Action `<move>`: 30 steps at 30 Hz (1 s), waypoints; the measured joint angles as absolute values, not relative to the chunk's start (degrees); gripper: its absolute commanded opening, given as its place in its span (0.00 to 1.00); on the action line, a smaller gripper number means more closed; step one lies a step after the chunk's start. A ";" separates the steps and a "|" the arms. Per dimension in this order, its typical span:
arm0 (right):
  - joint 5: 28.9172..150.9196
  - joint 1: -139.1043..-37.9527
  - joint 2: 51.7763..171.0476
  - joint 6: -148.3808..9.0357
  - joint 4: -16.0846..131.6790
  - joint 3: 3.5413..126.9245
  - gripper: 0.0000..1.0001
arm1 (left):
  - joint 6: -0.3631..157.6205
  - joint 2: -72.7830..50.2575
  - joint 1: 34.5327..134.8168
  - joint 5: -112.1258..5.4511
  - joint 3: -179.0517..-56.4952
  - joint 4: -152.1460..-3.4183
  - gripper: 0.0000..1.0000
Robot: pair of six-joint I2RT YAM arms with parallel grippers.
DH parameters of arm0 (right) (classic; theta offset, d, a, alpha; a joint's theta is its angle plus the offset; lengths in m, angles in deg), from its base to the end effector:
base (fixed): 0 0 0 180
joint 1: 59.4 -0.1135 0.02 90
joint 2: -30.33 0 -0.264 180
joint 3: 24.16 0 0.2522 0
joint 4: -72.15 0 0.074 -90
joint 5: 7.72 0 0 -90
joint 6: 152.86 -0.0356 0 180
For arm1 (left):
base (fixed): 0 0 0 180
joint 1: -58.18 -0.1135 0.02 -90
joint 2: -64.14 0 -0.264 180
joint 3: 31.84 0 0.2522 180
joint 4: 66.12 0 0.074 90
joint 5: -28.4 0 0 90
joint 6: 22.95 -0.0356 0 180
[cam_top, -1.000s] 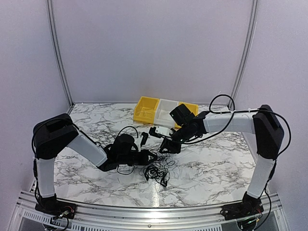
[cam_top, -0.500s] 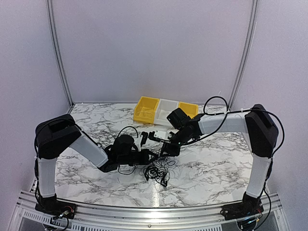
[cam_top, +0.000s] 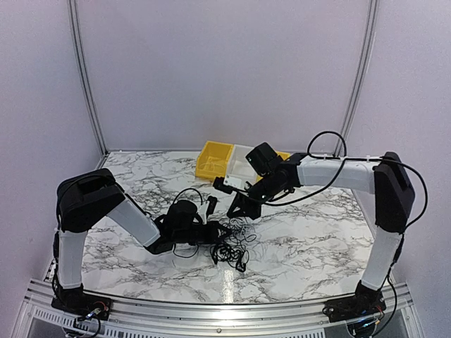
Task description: Untangle the cables
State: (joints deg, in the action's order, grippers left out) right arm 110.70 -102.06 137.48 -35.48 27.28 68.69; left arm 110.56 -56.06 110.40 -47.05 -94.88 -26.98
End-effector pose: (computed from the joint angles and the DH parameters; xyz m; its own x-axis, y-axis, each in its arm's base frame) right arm 0.2799 0.2809 0.2130 -0.2042 -0.7381 -0.6430 -0.9789 0.1599 0.1272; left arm 0.2335 -0.3159 0.0962 -0.7649 -0.1009 -0.6362 0.5305 0.4615 -0.7111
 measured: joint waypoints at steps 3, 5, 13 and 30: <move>117.22 -102.06 134.69 -35.57 25.20 71.86 0.00 | 110.60 -56.06 110.40 -47.05 -94.88 -26.96 0.00; 121.15 -102.06 132.50 -35.50 23.72 74.33 0.00 | 110.66 -56.06 110.40 -47.03 -94.88 -26.96 0.00; 113.35 -102.27 127.21 -35.15 26.56 74.26 0.25 | 111.58 -56.02 110.40 -47.10 -93.53 -24.62 0.00; 99.07 -104.04 142.36 -31.26 26.21 70.76 0.31 | 112.30 -53.94 110.40 -48.63 -88.17 -17.98 0.00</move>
State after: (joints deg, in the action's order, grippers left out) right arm 99.07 -104.04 142.36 -31.26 26.21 70.76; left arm 112.30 -53.94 110.40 -48.63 -88.17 -17.98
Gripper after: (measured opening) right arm 0.310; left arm 0.007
